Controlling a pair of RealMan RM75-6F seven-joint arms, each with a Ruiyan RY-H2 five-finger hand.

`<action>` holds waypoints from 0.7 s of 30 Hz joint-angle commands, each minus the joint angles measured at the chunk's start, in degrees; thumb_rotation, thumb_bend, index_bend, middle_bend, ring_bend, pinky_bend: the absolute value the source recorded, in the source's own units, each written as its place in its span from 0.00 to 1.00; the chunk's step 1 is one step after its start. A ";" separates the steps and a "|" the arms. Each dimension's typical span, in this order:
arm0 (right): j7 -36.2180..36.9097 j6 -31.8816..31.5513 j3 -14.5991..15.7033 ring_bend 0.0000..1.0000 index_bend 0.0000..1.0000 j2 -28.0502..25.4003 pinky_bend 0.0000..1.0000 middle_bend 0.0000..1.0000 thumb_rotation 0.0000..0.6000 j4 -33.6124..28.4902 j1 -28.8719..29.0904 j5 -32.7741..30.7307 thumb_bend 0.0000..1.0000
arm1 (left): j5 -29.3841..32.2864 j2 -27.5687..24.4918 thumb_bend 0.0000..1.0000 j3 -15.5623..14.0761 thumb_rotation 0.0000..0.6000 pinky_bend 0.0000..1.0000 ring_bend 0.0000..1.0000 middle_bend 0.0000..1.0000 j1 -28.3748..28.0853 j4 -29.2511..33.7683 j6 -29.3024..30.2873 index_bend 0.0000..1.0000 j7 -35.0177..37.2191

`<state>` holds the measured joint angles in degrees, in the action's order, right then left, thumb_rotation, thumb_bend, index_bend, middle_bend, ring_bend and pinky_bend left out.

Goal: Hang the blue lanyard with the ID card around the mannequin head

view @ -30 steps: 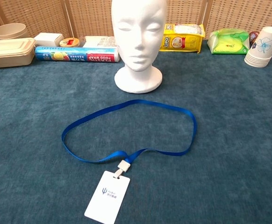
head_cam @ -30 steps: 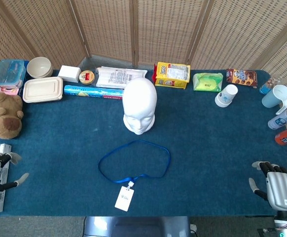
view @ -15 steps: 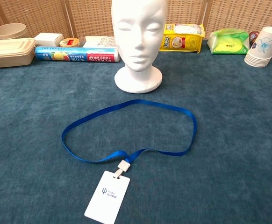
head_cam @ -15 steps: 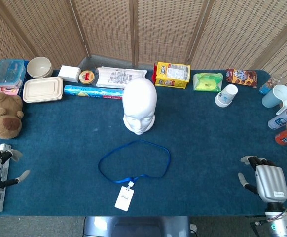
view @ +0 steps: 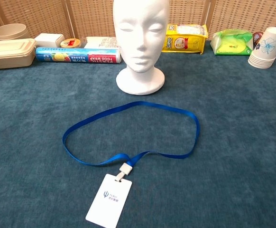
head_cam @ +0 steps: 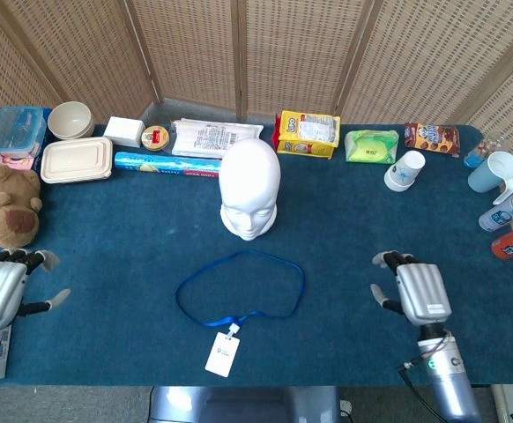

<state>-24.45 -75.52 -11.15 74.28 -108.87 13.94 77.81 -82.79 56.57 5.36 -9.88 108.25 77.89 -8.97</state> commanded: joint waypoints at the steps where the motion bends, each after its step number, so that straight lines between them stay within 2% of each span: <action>1: -3.33 2.18 -1.83 0.52 0.36 4.18 0.69 0.46 0.90 1.09 3.25 -2.56 0.33 | 0.88 0.52 0.20 0.52 0.80 0.28 0.39 0.48 -1.07 -0.68 -1.24 0.40 -0.08; 4: -6.95 2.98 -2.72 0.64 0.36 7.27 0.79 0.50 0.89 2.51 5.43 -5.01 0.30 | 1.35 0.90 0.20 0.78 0.80 0.28 0.39 0.48 -1.93 -1.10 -2.18 0.40 -0.17; 6: -9.85 2.88 -3.33 0.76 0.36 9.31 0.88 0.58 0.90 3.79 6.75 -6.43 0.28 | 1.57 1.10 0.20 0.91 0.80 0.28 0.39 0.48 -2.36 -1.29 -2.59 0.40 -0.15; 9: -13.20 2.78 -4.36 0.92 0.37 12.74 0.97 0.73 0.90 5.79 8.73 -9.11 0.26 | 1.89 1.40 0.20 1.05 0.79 0.28 0.39 0.48 -2.91 -1.66 -3.08 0.40 -0.07; 11: -15.13 2.84 -4.92 0.98 0.37 14.89 0.99 0.80 0.90 7.45 10.11 -10.80 0.26 | 2.17 1.56 0.21 1.07 0.80 0.28 0.39 0.48 -3.26 -1.98 -3.47 0.40 -0.05; 15: -15.93 3.66 -6.04 1.00 0.40 17.75 1.00 0.87 0.90 9.84 12.28 -13.36 0.26 | 3.01 1.58 0.20 1.31 0.79 0.28 0.39 0.48 -3.89 -2.49 -4.20 0.40 0.00; 21: -19.50 3.07 -7.82 1.00 0.40 22.73 1.00 0.90 0.90 14.18 15.72 -17.38 0.26 | 3.97 1.63 0.20 2.29 0.80 0.28 0.39 0.48 -5.71 -3.01 -5.66 0.40 0.01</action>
<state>-42.60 -72.35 -18.25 95.60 -95.64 28.52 62.02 -78.85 58.13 7.49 -15.32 105.36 72.45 -8.94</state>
